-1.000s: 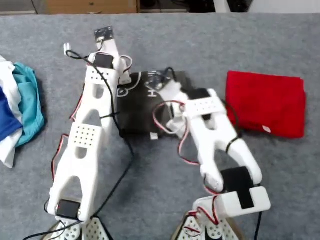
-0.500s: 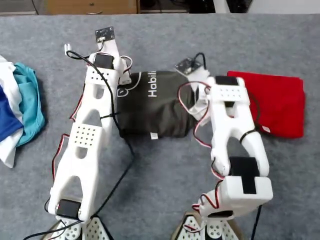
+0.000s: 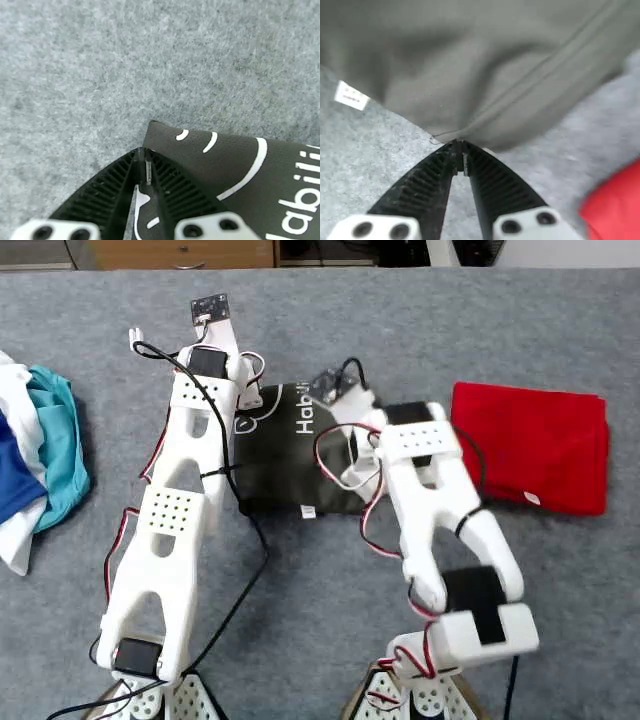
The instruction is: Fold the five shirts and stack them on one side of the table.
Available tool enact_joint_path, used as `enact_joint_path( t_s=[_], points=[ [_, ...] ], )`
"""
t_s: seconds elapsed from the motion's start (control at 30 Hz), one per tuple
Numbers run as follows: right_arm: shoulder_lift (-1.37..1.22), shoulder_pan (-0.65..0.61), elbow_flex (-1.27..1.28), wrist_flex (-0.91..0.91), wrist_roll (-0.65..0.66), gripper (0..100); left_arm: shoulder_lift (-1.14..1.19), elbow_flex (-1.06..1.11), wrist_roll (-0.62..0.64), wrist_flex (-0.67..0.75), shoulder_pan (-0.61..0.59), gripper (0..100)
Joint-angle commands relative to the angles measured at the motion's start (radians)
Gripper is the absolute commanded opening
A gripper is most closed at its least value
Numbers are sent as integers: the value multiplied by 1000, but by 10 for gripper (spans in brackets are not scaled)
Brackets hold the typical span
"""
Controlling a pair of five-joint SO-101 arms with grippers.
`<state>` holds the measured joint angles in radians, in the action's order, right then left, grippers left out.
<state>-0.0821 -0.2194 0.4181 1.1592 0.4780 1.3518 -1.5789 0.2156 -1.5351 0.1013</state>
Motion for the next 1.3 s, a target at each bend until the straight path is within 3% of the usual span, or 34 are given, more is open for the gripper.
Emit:
enact_joint_path(
  t_s=[0.0,0.1,0.23,0.53,0.67,0.83,1.0,1.27],
  points=[
    [-90,58,4,-28,-6,3,-8,-35,-9,17,-3,19],
    [-182,140,-47,-20,-6,3,-8,-35,-11,14,-6,19],
    [-245,179,-191,124,-9,3,-8,-37,-31,12,-9,19],
    [-110,88,-414,361,-9,2,-8,-37,-31,12,-5,19],
    [-44,-4,-401,334,-9,3,-8,-37,-31,12,-5,19],
    [-165,-45,-277,183,-9,3,-8,-37,-31,11,-6,19],
    [-390,44,-259,152,-6,2,-8,-37,-32,11,-9,19],
    [-435,156,-407,301,29,2,-8,-37,-58,12,-5,19]
  ],
)
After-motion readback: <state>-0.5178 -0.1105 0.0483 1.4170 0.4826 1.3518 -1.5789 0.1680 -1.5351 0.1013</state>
